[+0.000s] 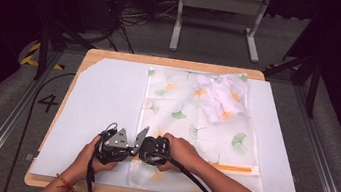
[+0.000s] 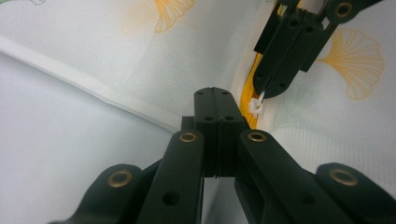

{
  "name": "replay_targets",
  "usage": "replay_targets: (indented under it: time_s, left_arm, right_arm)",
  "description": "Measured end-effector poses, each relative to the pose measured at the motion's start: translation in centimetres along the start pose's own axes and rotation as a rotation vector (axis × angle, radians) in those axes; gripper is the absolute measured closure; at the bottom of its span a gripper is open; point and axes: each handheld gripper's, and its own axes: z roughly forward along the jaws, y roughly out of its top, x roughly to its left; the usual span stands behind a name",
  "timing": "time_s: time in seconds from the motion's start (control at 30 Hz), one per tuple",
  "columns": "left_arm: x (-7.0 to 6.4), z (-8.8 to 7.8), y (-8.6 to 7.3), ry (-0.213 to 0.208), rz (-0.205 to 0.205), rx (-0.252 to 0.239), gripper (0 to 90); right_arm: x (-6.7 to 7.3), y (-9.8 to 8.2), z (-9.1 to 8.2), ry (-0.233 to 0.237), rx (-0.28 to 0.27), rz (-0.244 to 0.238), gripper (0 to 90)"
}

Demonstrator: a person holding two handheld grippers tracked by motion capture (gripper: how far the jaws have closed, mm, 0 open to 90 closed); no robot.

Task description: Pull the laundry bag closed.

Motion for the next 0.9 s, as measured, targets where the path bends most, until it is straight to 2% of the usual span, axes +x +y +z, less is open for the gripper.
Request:
replay_targets:
  time_s: [0.1, 0.13, 0.2, 0.37, 0.4, 0.43, 0.47, 0.5, 0.53, 0.6, 0.63, 0.67, 0.73, 0.77, 0.87, 0.9]
  left_arm:
    - [0.1, 0.0, 0.0, -0.010, -0.019, -0.008, 90.0]
    - [0.2, 0.0, 0.0, -0.013, -0.006, 0.002, 90.0]
    - [0.2, -0.1, 0.0, -0.010, 0.010, 0.009, 90.0]
    - [0.4, 0.0, 0.0, -0.029, -0.014, 0.001, 90.0]
    - [0.4, 0.0, 0.0, -0.026, -0.015, -0.001, 90.0]
    - [0.3, 0.0, 0.0, -0.023, -0.011, 0.001, 90.0]
    - [0.3, 0.0, 0.0, -0.023, -0.009, 0.002, 90.0]
    - [0.3, 0.1, 0.0, -0.025, -0.026, -0.010, 90.0]
    - [0.3, 0.1, 0.0, -0.027, -0.029, -0.011, 90.0]
    - [0.3, 0.0, 0.0, -0.025, -0.027, -0.010, 90.0]
    - [0.3, 0.0, -0.1, -0.025, -0.027, -0.011, 90.0]
    - [0.4, 0.0, 0.0, -0.025, -0.008, 0.001, 90.0]
    - [0.4, 0.0, 0.0, -0.030, -0.013, 0.000, 90.0]
    - [0.5, -0.1, 0.0, -0.032, -0.016, 0.001, 90.0]
    - [0.5, 0.0, 0.0, -0.035, -0.023, -0.001, 90.0]
    - [0.5, 0.0, 0.0, -0.035, -0.026, -0.003, 90.0]
  right_arm:
    - [0.0, -0.4, -0.1, 0.002, -0.008, 0.007, 89.8]
    - [0.0, -0.6, -0.2, -0.008, -0.022, 0.004, 89.7]
    - [0.0, -0.9, -0.3, -0.003, -0.016, 0.014, 89.7]
    - [0.0, -1.0, -0.3, 0.007, -0.022, 0.021, 89.5]
    - [0.4, -0.4, -0.1, -0.017, -0.017, -0.006, 89.1]
    - [0.4, -0.2, -0.1, -0.022, -0.014, -0.010, 88.0]
    - [0.6, 0.0, 0.0, -0.014, -0.006, -0.016, 84.0]
    - [0.6, 0.1, 0.1, -0.023, -0.004, -0.025, 79.4]
    - [0.7, 0.3, 0.1, -0.049, -0.001, -0.025, 75.0]
    - [0.9, 0.5, 0.0, -0.078, 0.016, -0.038, 73.4]
    - [1.2, 0.6, -0.1, -0.111, 0.016, -0.047, 73.5]
    - [1.3, 0.6, -0.1, -0.121, 0.006, -0.053, 76.4]
    - [1.6, 0.7, -0.2, -0.091, -0.020, -0.076, 74.6]
    - [1.9, 0.8, -0.2, -0.126, -0.021, -0.083, 73.8]
    - [1.7, 1.1, 0.3, -0.120, 0.009, -0.072, 71.1]
    - [1.6, 1.1, 0.4, -0.118, -0.001, -0.060, 71.4]
